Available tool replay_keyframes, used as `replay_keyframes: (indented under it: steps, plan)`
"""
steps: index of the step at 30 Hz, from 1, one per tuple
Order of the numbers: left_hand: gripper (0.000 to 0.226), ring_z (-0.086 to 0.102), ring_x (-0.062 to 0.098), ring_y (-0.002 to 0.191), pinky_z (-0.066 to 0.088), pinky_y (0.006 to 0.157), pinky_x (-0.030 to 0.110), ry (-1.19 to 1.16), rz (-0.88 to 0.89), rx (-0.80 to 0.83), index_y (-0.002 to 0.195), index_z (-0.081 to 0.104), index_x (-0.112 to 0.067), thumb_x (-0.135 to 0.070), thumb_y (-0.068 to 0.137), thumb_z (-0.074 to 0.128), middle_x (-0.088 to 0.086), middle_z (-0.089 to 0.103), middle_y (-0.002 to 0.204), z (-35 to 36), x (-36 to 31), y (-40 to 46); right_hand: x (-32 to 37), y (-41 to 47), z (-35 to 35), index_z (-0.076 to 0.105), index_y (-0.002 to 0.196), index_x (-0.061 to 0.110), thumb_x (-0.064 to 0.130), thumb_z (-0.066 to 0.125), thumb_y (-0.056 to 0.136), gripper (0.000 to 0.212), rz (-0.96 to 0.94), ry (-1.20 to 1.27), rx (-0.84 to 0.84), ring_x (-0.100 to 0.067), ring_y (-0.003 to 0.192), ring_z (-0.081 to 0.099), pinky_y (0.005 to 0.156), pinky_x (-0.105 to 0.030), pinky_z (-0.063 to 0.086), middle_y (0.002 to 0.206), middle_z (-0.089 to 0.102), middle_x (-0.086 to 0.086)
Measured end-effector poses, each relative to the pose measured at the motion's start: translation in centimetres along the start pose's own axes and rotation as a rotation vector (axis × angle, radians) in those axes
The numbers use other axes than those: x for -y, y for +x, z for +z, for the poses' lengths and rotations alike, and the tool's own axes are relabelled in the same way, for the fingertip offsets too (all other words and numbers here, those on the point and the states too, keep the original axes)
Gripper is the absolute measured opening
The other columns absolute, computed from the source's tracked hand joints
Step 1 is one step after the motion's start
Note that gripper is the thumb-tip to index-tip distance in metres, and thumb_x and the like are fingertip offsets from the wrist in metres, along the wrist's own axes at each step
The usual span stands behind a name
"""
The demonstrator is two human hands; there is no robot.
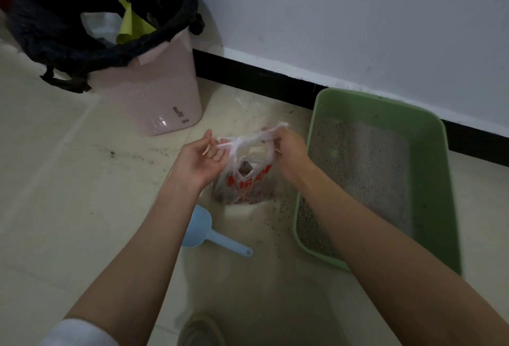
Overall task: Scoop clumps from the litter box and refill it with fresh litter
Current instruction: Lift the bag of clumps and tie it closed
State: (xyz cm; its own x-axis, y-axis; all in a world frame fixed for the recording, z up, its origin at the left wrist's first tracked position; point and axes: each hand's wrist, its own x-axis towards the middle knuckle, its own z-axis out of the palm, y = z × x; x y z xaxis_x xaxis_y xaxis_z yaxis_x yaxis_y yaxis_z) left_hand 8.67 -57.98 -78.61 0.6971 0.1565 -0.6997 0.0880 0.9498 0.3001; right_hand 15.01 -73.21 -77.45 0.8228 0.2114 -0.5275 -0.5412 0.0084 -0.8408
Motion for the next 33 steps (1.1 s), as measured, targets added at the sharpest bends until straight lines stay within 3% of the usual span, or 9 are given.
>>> replay_keyframes:
  steps: [5, 8, 12, 17, 20, 22, 26, 30, 33]
  plan:
    - [0.036, 0.046, 0.014, 0.061, 0.042, 0.062, 0.033, -0.245, 0.067, -0.12, 0.094, 0.049, -0.017, 0.012, 0.082, 0.031, 0.007, 0.044, 0.08, -2.4, -1.2, -0.6, 0.0, 1.7, -3.5, 0.038, 0.071, 0.008, -0.002, 0.023, 0.092, 0.027, 0.288, 0.624, -0.201, -0.018, 0.056, 0.041, 0.061, -0.031, 0.043, 0.055, 0.045, -0.008]
    - [0.062, 0.029, 0.008, 0.058, 0.032, 0.059, 0.022, -0.257, 0.068, -0.189, 0.13, 0.039, -0.027, 0.011, 0.083, 0.025, 0.002, 0.036, 0.076, -5.2, -2.7, -0.3, 0.3, 1.9, -4.0, 0.029, 0.067, 0.015, 0.006, 0.018, 0.095, 0.031, 0.309, 0.515, -0.232, -0.013, 0.035, 0.023, 0.05, -0.026, 0.029, 0.032, 0.024, 0.003]
    - [0.065, 0.027, 0.006, 0.058, 0.031, 0.06, 0.019, -0.133, 0.093, -0.282, 0.126, 0.041, -0.018, 0.014, 0.072, 0.026, -0.002, 0.028, 0.073, -7.9, -5.2, -0.6, -0.2, 1.5, -5.0, 0.029, 0.067, 0.016, 0.007, 0.016, 0.097, 0.034, 0.354, 0.396, -0.23, -0.011, 0.029, 0.018, 0.045, -0.023, 0.024, 0.031, 0.023, 0.005]
    - [0.127, 0.031, 0.008, 0.056, 0.034, 0.063, 0.021, -0.034, 0.216, -0.231, 0.138, 0.033, -0.017, 0.024, 0.021, 0.056, 0.0, 0.03, 0.07, -9.6, -7.2, -0.5, 0.0, 1.5, -4.7, 0.029, 0.065, 0.015, 0.005, 0.018, 0.096, 0.033, 0.349, 0.292, -0.208, -0.011, 0.031, 0.019, 0.044, -0.021, 0.027, 0.031, 0.026, 0.004]
    - [0.104, 0.043, 0.012, 0.059, 0.042, 0.065, 0.025, -0.094, 0.271, -0.097, 0.107, 0.047, -0.013, 0.02, 0.012, 0.077, 0.004, 0.039, 0.076, -8.9, -8.0, -0.6, 0.3, 1.2, -3.8, 0.032, 0.067, 0.012, 0.008, 0.024, 0.099, 0.033, 0.285, 0.326, -0.197, -0.015, 0.047, 0.027, 0.053, -0.03, 0.041, 0.049, 0.03, -0.002]
    - [0.041, 0.053, 0.016, 0.074, 0.05, 0.08, 0.035, -0.07, 0.265, -0.092, 0.092, 0.05, -0.012, 0.012, 0.065, 0.068, 0.005, 0.044, 0.082, -8.2, -7.8, -1.0, 0.5, 0.7, -3.1, 0.042, 0.077, 0.008, 0.012, 0.03, 0.1, 0.026, 0.269, 0.417, -0.154, -0.02, 0.064, 0.045, 0.076, -0.037, 0.049, 0.071, 0.042, -0.008]
    - [0.013, 0.058, 0.023, 0.102, 0.041, 0.104, 0.042, -0.164, 0.289, -0.091, 0.08, 0.048, -0.008, -0.005, 0.092, 0.047, 0.007, 0.051, 0.077, -6.9, -5.5, -0.7, 0.0, -0.5, -1.3, 0.022, 0.146, 0.005, 0.044, 0.033, 0.098, 0.063, 0.322, 0.708, -0.028, -0.029, 0.127, 0.043, 0.111, -0.047, 0.026, 0.134, 0.043, -0.018]
    - [0.008, 0.057, 0.023, 0.105, 0.047, 0.097, 0.033, -0.162, 0.263, -0.052, 0.089, 0.051, -0.006, -0.012, 0.093, 0.054, 0.012, 0.052, 0.098, -7.0, -3.3, 0.5, -1.4, -1.1, 0.5, 0.031, 0.14, 0.001, 0.015, 0.037, 0.097, 0.046, 0.295, 0.824, -0.158, -0.028, 0.128, 0.043, 0.11, -0.041, 0.031, 0.132, 0.047, -0.017]
    - [0.011, 0.058, 0.014, 0.08, 0.053, 0.076, 0.027, 0.064, 0.207, -0.008, 0.084, 0.052, -0.012, -0.018, 0.093, 0.053, 0.002, 0.054, 0.084, -6.8, -1.4, 1.3, -2.8, -1.3, 1.4, 0.047, 0.109, 0.004, 0.01, 0.04, 0.097, 0.015, 0.313, 0.424, -0.142, -0.022, 0.098, 0.056, 0.092, -0.031, 0.044, 0.097, 0.055, -0.007]
